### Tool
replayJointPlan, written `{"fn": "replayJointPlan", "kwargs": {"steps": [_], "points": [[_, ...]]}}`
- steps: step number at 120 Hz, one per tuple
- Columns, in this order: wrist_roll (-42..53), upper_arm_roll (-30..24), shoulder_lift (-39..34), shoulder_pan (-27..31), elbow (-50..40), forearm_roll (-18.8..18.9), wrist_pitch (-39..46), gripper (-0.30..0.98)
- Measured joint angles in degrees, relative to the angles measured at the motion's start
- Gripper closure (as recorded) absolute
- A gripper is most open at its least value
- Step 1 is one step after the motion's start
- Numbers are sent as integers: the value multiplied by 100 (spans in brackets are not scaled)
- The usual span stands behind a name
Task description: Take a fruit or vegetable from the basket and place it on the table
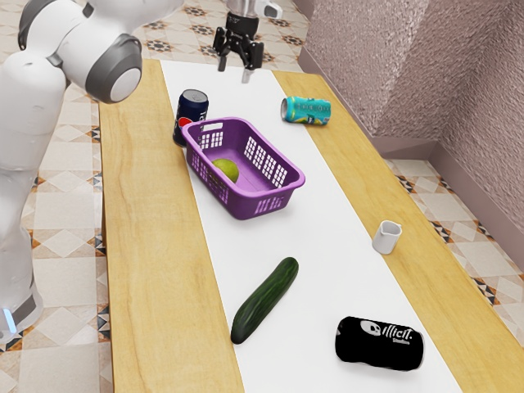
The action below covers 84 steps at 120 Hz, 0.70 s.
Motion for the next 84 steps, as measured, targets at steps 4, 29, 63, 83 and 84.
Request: {"fn": "replayJointPlan", "kwargs": {"steps": [4,29,63,83,84], "points": [[34,0,0,-2,0,-2,-10,0],[165,14,-37,-9,794,77,-219,0],[-266,-8,-531,-1442,629,664,-627,0],[-633,-267,-2026,-1487,-1192,1742,-81,0],[-657,-283,-2044,-1440,-1214,1793,-61,0]]}}
